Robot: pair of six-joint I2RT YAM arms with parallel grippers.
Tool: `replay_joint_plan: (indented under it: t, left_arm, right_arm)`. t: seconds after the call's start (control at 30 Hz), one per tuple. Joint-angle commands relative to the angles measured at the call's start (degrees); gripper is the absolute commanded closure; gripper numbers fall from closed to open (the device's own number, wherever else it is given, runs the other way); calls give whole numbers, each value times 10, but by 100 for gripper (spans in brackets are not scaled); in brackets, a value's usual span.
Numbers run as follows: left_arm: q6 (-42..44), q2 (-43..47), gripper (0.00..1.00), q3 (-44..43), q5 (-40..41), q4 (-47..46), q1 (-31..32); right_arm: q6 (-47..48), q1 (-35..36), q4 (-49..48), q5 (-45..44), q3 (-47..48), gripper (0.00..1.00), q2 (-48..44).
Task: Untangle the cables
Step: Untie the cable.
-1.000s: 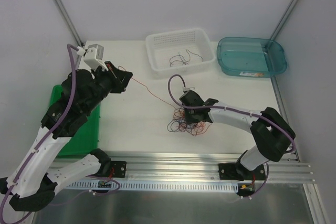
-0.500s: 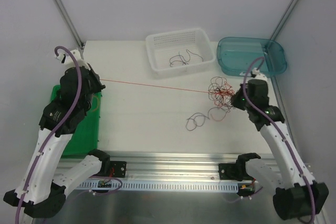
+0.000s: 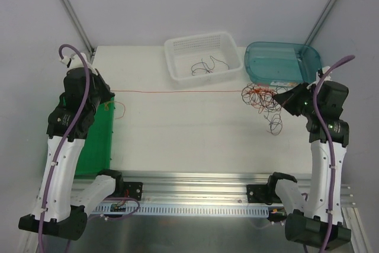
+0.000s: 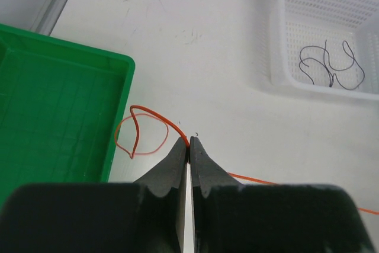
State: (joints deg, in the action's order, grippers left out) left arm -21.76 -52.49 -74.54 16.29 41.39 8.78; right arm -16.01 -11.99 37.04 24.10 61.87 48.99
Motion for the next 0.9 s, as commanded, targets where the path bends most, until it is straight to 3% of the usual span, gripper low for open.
replay_joint_plan:
  t: [0.0, 0.07, 0.2, 0.27, 0.3, 0.37, 0.4, 0.5, 0.53, 0.63, 0.77, 0.87]
  left_arm:
    - [41, 13, 100, -25, -142, -18, -19]
    - [31, 5, 100, -5, -280, -33, -8]
    - [-3, 2, 94, 65, -327, -68, 77]
    - [-17, 10, 82, 105, -312, -96, 118]
    - [-38, 13, 69, 146, -311, -107, 141]
    - [-64, 24, 56, 186, -318, -139, 155]
    - [-87, 27, 39, 222, -325, -149, 171]
    - [-128, 40, 24, 272, -326, -179, 200]
    - [-137, 41, 17, 278, -321, -181, 219]
    - [-181, 44, 10, 295, -302, -187, 262]
    - [-235, 15, 11, 301, -254, -216, 337]
    - [-244, -56, 13, 272, -215, -238, 393]
  right_arm:
    - [22, 27, -4, 81, 90, 99, 35]
    - [69, 104, 34, 31, 109, 99, 38]
    - [94, 202, 29, 53, 61, 99, 44]
    - [96, 241, 2, 47, 22, 99, 46]
    - [98, 262, -8, 40, 4, 99, 48]
    - [94, 324, -34, 4, -49, 99, 57]
    - [96, 346, -45, -4, -67, 93, 64]
    - [97, 421, -55, -48, -102, 59, 108]
    - [97, 453, -50, -74, -104, 57, 119]
    - [94, 492, -36, -129, -104, 54, 111]
    - [86, 493, 7, -203, -98, 54, 77]
    - [76, 487, 39, -280, -103, 53, 67]
